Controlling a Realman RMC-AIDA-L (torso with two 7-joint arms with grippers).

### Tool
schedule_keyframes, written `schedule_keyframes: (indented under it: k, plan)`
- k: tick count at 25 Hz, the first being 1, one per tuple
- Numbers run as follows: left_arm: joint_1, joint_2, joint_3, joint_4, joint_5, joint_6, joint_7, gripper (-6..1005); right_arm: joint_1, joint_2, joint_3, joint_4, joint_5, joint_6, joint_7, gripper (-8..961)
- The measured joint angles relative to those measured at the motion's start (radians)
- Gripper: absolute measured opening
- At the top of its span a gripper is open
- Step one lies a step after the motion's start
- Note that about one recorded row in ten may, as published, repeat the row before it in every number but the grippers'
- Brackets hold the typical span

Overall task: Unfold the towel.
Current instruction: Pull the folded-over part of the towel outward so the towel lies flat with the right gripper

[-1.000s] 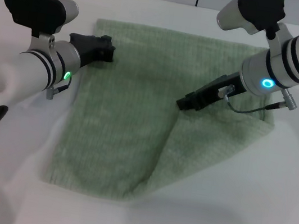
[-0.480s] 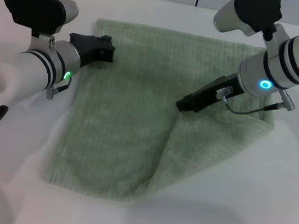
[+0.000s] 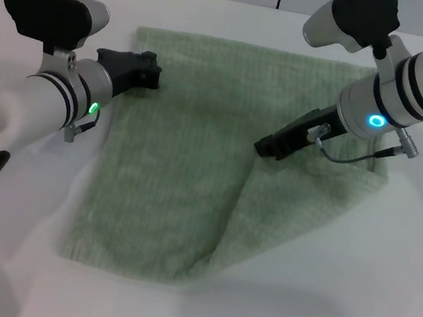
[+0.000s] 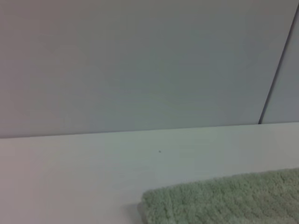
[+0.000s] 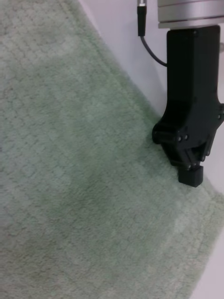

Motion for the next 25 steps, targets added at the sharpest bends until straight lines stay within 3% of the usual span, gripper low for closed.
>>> schedule_keyframes:
  k: [9, 18, 20, 25]
  plan:
    - [0.015, 0.003, 0.0, -0.016, 0.0, 0.0, 0.003, -2, -0.017, 0.001, -0.001, -0.029, -0.002, -0.009, -0.008, 33]
    - [0.02, 0.005, -0.002, -0.026, 0.0, -0.002, 0.005, -2, -0.155, 0.003, -0.005, -0.306, 0.001, -0.169, -0.01, 28]
    - [0.02, 0.005, -0.002, -0.026, 0.0, -0.003, 0.005, -2, -0.207, 0.002, 0.004, -0.432, 0.002, -0.266, -0.01, 26]
    - [0.02, 0.005, -0.003, -0.026, 0.0, -0.004, 0.005, -2, -0.259, 0.001, 0.054, -0.587, 0.003, -0.437, -0.007, 26]
